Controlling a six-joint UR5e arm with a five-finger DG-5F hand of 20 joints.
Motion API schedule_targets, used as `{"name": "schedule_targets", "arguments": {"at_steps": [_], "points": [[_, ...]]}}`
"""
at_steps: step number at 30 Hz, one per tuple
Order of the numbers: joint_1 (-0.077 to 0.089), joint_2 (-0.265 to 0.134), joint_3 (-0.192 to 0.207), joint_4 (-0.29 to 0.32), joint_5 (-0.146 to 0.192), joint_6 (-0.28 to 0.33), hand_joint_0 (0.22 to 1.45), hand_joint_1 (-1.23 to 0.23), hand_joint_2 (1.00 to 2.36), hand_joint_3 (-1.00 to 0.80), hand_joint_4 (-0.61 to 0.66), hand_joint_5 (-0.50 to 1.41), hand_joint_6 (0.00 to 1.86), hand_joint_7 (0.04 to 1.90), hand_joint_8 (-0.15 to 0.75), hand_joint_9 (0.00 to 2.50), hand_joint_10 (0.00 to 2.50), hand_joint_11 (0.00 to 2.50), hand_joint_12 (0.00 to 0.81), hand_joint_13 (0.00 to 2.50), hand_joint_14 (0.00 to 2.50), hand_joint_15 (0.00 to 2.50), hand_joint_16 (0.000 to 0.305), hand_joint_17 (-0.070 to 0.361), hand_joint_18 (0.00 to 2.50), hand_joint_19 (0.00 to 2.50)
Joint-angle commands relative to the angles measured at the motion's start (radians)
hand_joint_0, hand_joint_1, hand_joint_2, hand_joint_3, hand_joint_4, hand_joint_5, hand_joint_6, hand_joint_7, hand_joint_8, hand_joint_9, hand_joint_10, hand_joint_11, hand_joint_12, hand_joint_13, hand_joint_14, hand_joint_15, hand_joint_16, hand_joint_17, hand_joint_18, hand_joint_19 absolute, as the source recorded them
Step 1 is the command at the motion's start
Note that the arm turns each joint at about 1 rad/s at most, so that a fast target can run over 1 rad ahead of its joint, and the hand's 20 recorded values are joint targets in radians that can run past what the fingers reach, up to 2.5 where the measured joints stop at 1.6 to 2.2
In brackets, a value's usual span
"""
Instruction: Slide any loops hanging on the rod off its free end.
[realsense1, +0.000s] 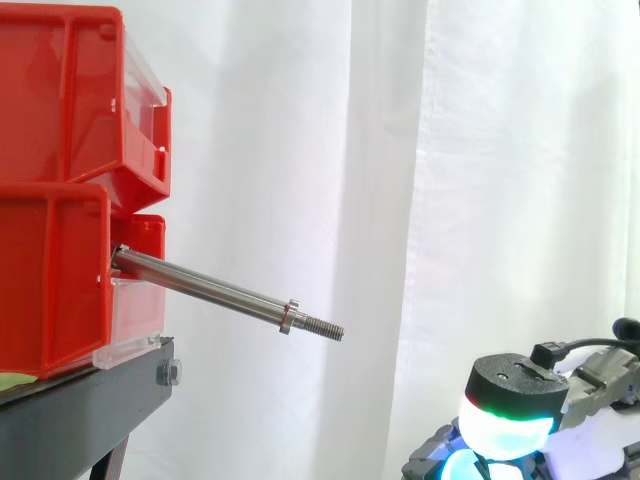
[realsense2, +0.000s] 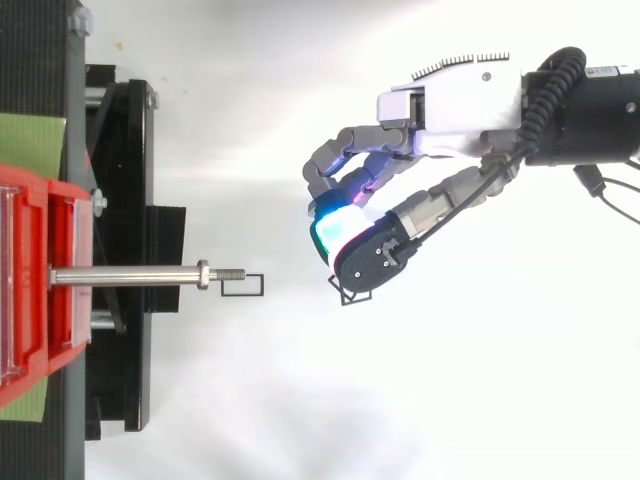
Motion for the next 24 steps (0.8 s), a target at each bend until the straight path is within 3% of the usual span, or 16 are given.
{"name": "schedule_targets", "arguments": {"at_steps": [1, 11, 20, 24], "points": [[0.002, -0.001, 0.0, 0.0, 0.001, 0.0, 0.59, -0.76, 1.02, -0.29, 0.23, -0.19, 0.75, 1.41, 0.331, 0.76, 0.01, 0.23, 0.341, 0.49, 0.0, 0.0, 0.044, 0.099, 0.44, 0.02], [0.002, 0.001, 0.001, 0.0, 0.002, 0.001, 0.64, -0.84, 1.0, -0.5, 0.24, -0.19, 0.75, 1.38, 0.326, 0.77, 0.01, 0.23, 0.34, 0.5, 0.0, 0.0, 0.045, 0.101, 0.48, 0.01], [0.002, -0.001, 0.0, 0.0, 0.002, 0.013, 0.62, -0.82, 1.0, -0.48, 0.23, -0.19, 0.75, 1.4, 0.331, 0.78, 0.01, 0.24, 0.341, 0.52, 0.0, 0.0, 0.045, 0.1, 0.47, 0.01], [0.003, 0.001, 0.0, -0.005, 0.004, 0.018, 0.59, -0.77, 1.01, -0.35, 0.21, -0.2, 0.78, 1.47, 0.332, 0.79, 0.01, 0.24, 0.342, 0.52, 0.0, 0.0, 0.044, 0.099, 0.45, 0.02]]}}
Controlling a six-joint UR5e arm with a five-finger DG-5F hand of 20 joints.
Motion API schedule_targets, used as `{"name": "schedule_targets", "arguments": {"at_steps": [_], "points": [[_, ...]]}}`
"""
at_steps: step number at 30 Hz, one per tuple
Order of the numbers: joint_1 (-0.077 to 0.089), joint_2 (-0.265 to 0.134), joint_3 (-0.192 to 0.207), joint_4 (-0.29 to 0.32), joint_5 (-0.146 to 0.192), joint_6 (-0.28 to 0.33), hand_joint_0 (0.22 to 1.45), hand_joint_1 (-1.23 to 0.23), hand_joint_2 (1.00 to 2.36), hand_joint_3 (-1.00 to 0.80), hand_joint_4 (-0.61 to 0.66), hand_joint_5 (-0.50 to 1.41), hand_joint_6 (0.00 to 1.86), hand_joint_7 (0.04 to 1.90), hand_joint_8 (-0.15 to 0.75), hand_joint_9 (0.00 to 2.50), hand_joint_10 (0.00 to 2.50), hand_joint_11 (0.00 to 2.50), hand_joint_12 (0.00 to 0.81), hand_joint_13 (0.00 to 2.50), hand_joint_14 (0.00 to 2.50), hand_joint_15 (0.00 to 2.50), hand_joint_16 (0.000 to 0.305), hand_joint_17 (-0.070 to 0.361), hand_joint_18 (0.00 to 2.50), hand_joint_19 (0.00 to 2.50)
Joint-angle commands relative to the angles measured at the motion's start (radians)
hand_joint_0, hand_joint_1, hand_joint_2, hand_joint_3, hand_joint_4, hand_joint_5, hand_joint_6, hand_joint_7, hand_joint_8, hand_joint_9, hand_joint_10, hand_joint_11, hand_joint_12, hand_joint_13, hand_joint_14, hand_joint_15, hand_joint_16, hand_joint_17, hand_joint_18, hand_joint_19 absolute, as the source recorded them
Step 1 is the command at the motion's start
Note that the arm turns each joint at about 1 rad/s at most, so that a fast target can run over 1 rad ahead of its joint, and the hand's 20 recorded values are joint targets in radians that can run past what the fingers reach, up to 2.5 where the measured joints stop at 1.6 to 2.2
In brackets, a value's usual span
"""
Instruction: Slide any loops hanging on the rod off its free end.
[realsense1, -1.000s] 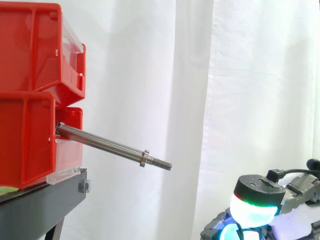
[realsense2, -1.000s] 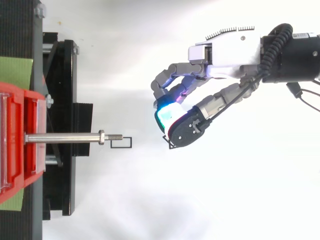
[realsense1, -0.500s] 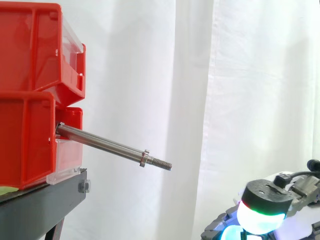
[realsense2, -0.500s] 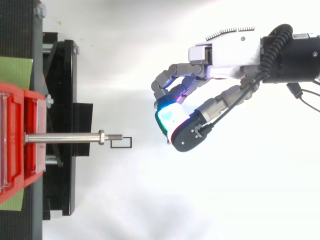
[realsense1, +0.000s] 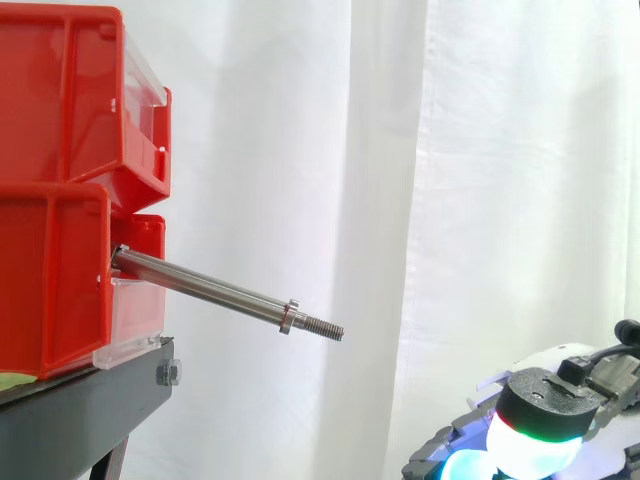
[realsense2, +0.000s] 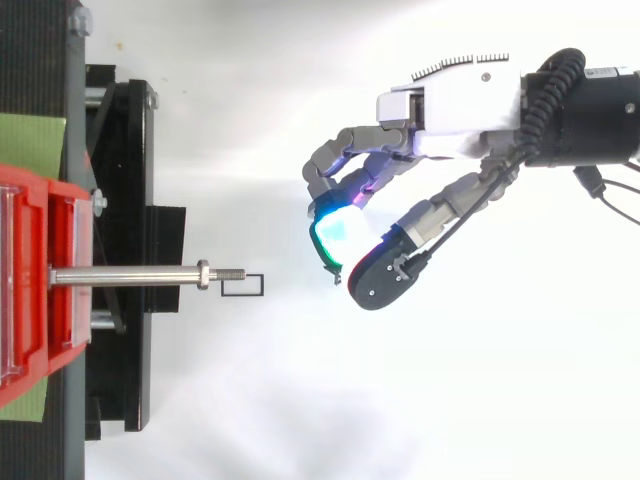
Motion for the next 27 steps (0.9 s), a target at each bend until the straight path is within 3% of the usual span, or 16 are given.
{"name": "schedule_targets", "arguments": {"at_steps": [1, 7, 13, 21, 27], "points": [[0.002, -0.001, 0.0, -0.004, 0.001, 0.004, 0.58, -0.74, 1.02, -0.31, 0.21, -0.2, 0.8, 1.48, 0.337, 0.79, 0.01, 0.25, 0.342, 0.51, 0.0, 0.0, 0.044, 0.099, 0.44, 0.02], [0.004, -0.001, 0.0, -0.01, 0.001, 0.014, 0.56, -0.6, 1.02, -0.33, 0.23, -0.19, 0.81, 1.44, 0.347, 0.81, 0.01, 0.24, 0.344, 0.5, 0.0, 0.0, 0.044, 0.099, 0.41, 0.04], [0.008, -0.001, 0.0, -0.029, 0.001, 0.056, 0.56, -0.56, 1.01, -0.36, 0.23, -0.18, 0.81, 1.45, 0.347, 0.82, 0.01, 0.24, 0.343, 0.5, 0.0, 0.0, 0.044, 0.099, 0.41, 0.04], [0.008, -0.001, 0.001, -0.035, 0.001, 0.063, 0.57, -0.55, 1.01, -0.36, 0.25, -0.16, 0.8, 1.47, 0.357, 0.86, 0.01, 0.25, 0.34, 0.51, 0.0, 0.0, 0.044, 0.098, 0.41, 0.03], [0.008, -0.001, 0.0, -0.035, 0.001, 0.067, 0.57, -0.64, 1.02, -0.29, 0.21, -0.16, 0.8, 1.49, 0.361, 0.86, 0.01, 0.26, 0.342, 0.51, 0.0, 0.0, 0.044, 0.098, 0.43, 0.02]]}}
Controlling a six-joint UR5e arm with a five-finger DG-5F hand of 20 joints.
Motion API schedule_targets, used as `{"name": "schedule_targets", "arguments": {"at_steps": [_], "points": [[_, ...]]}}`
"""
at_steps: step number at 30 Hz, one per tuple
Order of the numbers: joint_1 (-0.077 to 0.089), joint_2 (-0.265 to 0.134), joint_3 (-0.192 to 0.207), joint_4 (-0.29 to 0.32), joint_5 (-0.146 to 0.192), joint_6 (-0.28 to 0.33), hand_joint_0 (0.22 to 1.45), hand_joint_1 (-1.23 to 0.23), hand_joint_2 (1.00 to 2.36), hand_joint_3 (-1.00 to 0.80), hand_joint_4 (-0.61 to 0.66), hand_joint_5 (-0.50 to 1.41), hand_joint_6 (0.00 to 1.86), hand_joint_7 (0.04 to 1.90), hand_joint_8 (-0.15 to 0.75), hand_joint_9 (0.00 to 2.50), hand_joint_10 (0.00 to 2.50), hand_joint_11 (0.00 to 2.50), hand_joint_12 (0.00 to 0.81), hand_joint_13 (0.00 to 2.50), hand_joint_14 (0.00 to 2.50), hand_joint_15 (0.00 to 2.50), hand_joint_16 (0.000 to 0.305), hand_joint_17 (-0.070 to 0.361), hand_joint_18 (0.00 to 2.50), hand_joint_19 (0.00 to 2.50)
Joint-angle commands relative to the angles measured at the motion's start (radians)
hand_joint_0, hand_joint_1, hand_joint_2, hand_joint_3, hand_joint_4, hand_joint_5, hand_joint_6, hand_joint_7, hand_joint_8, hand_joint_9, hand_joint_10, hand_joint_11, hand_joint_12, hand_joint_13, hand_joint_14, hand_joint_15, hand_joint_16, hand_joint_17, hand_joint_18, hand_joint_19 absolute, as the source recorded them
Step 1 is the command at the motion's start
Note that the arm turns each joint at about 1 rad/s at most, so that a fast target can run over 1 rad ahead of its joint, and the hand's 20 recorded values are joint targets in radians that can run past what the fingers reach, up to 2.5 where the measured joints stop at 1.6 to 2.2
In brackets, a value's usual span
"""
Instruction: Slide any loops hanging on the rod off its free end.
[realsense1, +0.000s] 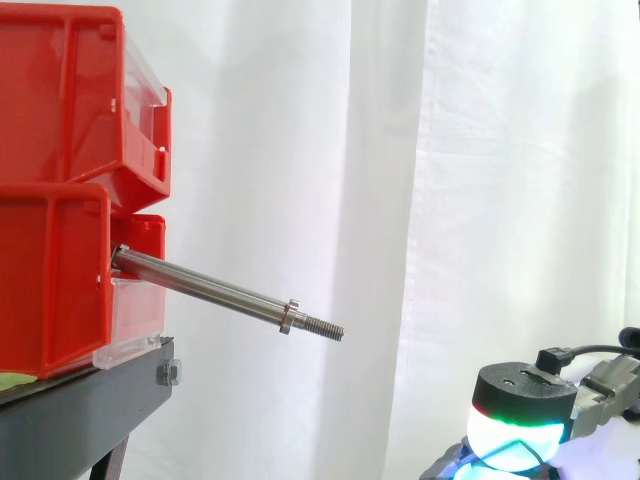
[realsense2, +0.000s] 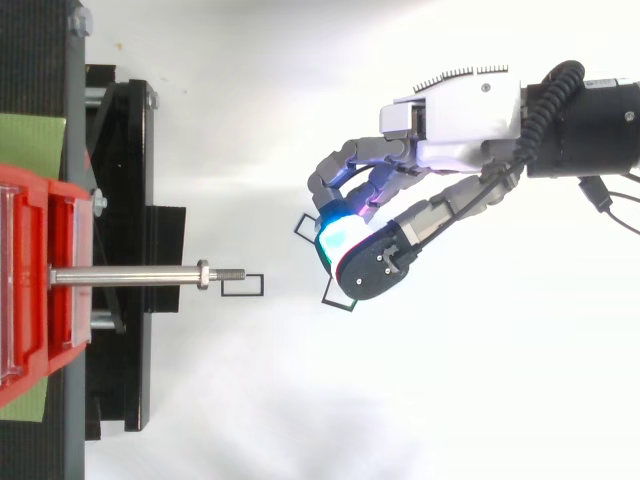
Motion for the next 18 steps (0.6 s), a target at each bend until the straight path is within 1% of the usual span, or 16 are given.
{"name": "schedule_targets", "arguments": {"at_steps": [1, 10, 18], "points": [[0.001, 0.0, -0.001, 0.0, 0.0, 0.001, 0.57, -0.66, 1.02, -0.28, 0.21, -0.16, 0.8, 1.49, 0.362, 0.86, 0.01, 0.27, 0.343, 0.52, 0.0, 0.0, 0.044, 0.098, 0.43, 0.02], [0.001, 0.0, -0.001, 0.0, 0.0, 0.016, 0.57, -0.75, 1.02, -0.26, 0.18, -0.18, 0.82, 1.46, 0.354, 0.84, 0.01, 0.27, 0.345, 0.52, 0.0, 0.0, 0.044, 0.099, 0.44, 0.01], [0.001, 0.0, -0.001, -0.009, 0.002, 0.05, 0.58, -0.8, 1.02, -0.27, 0.15, -0.19, 0.83, 1.48, 0.347, 0.83, 0.01, 0.28, 0.345, 0.52, 0.0, 0.0, 0.044, 0.099, 0.44, 0.01]]}}
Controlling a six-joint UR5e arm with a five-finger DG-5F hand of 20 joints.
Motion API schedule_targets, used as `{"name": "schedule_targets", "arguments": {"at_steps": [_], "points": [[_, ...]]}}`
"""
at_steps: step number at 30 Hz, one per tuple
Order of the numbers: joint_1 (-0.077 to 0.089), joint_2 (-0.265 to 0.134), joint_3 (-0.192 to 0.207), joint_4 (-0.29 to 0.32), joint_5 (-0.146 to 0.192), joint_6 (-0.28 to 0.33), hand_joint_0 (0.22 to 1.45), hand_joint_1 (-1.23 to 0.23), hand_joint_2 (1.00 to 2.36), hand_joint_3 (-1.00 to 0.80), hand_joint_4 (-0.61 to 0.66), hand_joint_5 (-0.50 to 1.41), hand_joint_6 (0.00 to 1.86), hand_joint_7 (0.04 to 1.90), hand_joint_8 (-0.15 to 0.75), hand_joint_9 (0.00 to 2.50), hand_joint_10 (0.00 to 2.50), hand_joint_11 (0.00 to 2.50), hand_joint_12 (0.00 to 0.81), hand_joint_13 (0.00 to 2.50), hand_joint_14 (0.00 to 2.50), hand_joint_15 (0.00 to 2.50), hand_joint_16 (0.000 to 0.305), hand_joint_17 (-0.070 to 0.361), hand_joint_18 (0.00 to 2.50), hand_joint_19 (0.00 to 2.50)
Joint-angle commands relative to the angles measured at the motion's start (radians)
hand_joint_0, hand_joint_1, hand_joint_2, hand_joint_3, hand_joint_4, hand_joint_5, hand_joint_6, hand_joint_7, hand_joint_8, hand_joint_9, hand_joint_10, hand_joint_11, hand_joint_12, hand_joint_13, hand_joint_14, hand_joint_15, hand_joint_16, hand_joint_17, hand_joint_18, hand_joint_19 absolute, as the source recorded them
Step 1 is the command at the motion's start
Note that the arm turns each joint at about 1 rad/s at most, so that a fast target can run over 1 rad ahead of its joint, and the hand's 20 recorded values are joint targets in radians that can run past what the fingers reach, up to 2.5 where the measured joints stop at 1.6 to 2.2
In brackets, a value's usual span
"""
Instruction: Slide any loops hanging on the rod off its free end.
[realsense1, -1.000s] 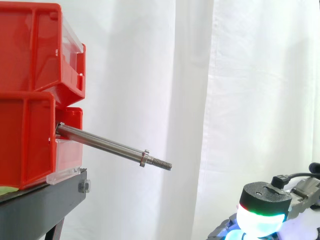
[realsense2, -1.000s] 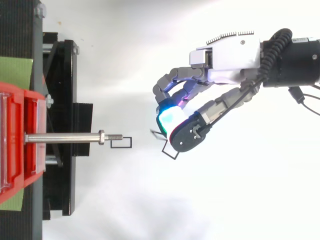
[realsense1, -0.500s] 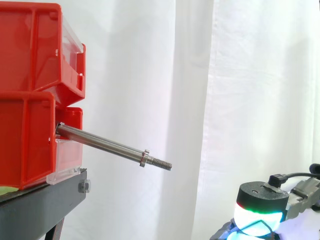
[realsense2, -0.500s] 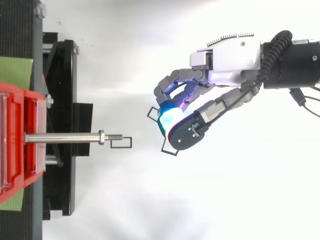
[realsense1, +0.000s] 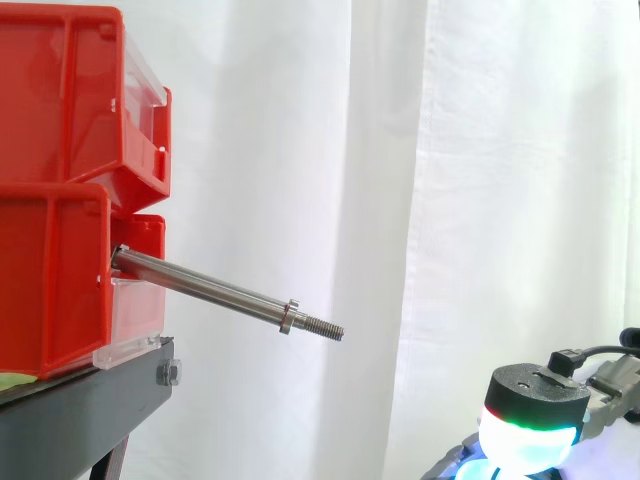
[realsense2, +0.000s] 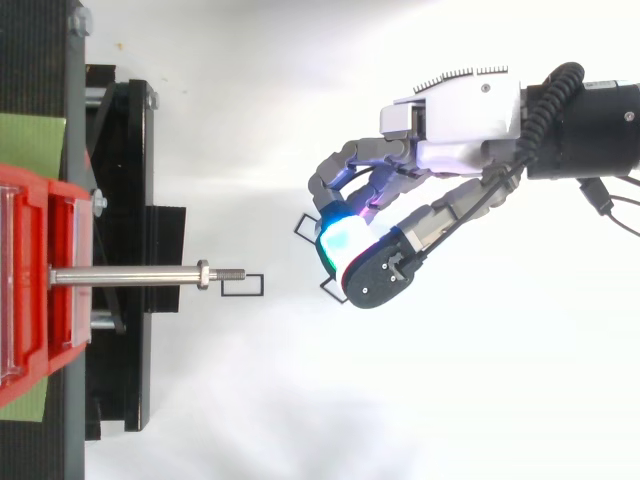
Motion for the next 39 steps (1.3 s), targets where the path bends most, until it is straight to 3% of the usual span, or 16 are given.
{"name": "schedule_targets", "arguments": {"at_steps": [1, 15, 21, 31, 39], "points": [[-0.001, 0.0, 0.0, -0.006, 0.0, 0.016, 0.58, -0.8, 1.02, -0.26, 0.14, -0.19, 0.83, 1.49, 0.345, 0.83, 0.01, 0.29, 0.345, 0.52, 0.0, 0.0, 0.044, 0.099, 0.44, 0.0], [0.001, 0.0, 0.0, -0.013, -0.001, 0.024, 0.55, -0.66, 1.03, -0.16, 0.09, -0.18, 0.85, 1.53, 0.336, 0.89, 0.01, 0.29, 0.342, 0.52, 0.0, 0.0, 0.045, 0.1, 0.44, 0.03], [0.002, 0.0, 0.0, -0.012, 0.015, 0.018, 0.55, -0.62, 1.03, -0.12, 0.09, -0.18, 0.86, 1.53, 0.343, 0.91, 0.01, 0.3, 0.343, 0.52, 0.0, 0.0, 0.045, 0.1, 0.43, 0.03], [0.004, 0.0, 0.0, 0.005, 0.022, -0.066, 0.54, -0.53, 1.02, -0.13, 0.14, -0.18, 0.87, 1.53, 0.351, 0.91, 0.01, 0.3, 0.344, 0.5, 0.0, 0.0, 0.045, 0.101, 0.4, 0.06], [0.004, 0.0, 0.0, 0.013, 0.035, -0.082, 0.54, -0.53, 1.02, -0.14, 0.16, -0.18, 0.87, 1.53, 0.356, 0.92, 0.01, 0.3, 0.342, 0.51, 0.0, 0.0, 0.045, 0.1, 0.4, 0.07]]}}
